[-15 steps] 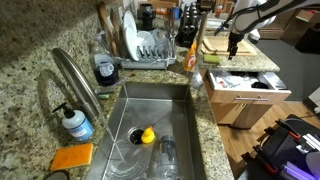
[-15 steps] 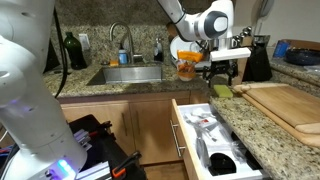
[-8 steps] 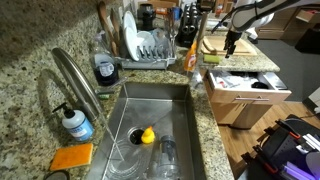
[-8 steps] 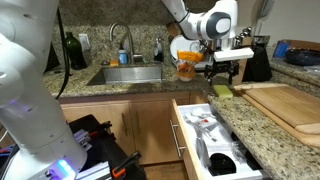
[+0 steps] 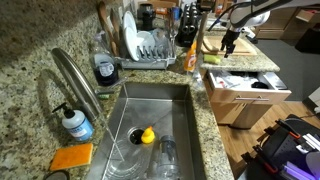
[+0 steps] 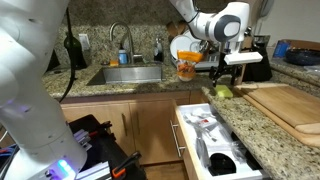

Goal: Get the sponge on the countertop and place it in the open drawer of the cabinet

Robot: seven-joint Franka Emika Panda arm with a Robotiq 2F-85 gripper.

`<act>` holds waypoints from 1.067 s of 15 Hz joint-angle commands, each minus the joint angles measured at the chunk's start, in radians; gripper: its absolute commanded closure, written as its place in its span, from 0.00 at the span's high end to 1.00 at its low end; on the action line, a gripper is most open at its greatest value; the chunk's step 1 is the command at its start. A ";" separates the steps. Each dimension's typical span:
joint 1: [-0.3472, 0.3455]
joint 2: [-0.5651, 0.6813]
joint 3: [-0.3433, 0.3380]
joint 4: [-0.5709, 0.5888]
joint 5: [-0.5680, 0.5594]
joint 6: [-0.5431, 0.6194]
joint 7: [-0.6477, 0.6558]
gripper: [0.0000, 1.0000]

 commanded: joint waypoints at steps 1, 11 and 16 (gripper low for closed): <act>0.016 0.019 -0.021 0.019 -0.013 0.012 0.041 1.00; 0.058 0.186 -0.006 0.212 -0.035 -0.025 0.280 1.00; 0.060 0.251 -0.012 0.285 -0.029 -0.025 0.324 1.00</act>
